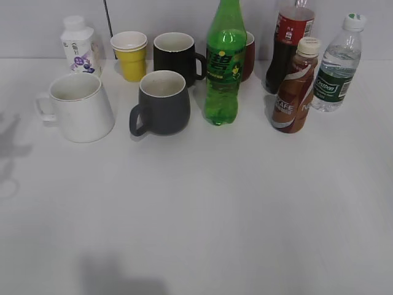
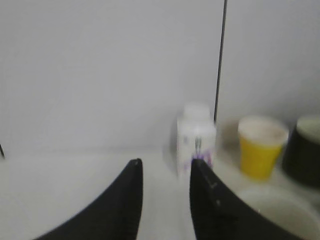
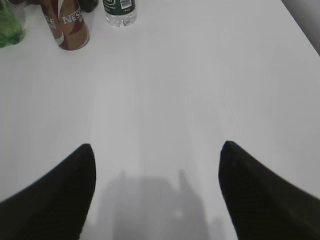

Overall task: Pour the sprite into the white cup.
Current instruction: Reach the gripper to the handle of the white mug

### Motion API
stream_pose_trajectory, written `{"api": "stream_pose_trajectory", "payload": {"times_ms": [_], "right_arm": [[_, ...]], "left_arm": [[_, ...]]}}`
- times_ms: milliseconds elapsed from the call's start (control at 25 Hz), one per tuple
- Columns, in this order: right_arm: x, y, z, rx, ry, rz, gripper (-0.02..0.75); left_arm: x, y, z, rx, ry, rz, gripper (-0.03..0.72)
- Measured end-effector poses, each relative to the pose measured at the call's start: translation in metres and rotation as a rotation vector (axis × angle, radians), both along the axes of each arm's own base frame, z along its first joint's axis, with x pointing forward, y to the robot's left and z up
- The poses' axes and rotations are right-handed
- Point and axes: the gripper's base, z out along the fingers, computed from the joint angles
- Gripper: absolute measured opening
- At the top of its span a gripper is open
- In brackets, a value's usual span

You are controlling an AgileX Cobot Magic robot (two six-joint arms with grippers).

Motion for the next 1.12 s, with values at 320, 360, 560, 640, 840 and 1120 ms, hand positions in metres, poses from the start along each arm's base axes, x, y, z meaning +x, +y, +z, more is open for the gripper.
{"api": "stream_pose_trajectory", "payload": {"times_ms": [320, 360, 560, 640, 840, 1120], "right_arm": [[0.000, 0.000, 0.000, 0.000, 0.000, 0.000, 0.574], [0.000, 0.000, 0.000, 0.001, 0.000, 0.001, 0.574], [0.000, 0.000, 0.000, 0.003, 0.000, 0.002, 0.574], [0.000, 0.000, 0.000, 0.003, 0.000, 0.002, 0.574], [0.000, 0.001, 0.000, 0.014, 0.001, 0.010, 0.574], [0.000, 0.002, 0.000, 0.019, 0.002, 0.013, 0.574]], "left_arm": [[-0.007, -0.004, -0.094, -0.025, 0.038, -0.049, 0.319], [-0.004, -0.005, -0.100, -0.026, 0.043, -0.056, 0.339], [0.013, -0.010, -0.128, -0.021, 0.110, -0.104, 0.378], [0.021, -0.012, -0.135, -0.018, 0.122, -0.116, 0.380], [0.047, -0.013, -0.135, -0.017, 0.080, -0.123, 0.377], [0.088, -0.016, -0.135, 0.002, 0.061, -0.137, 0.337]]}}
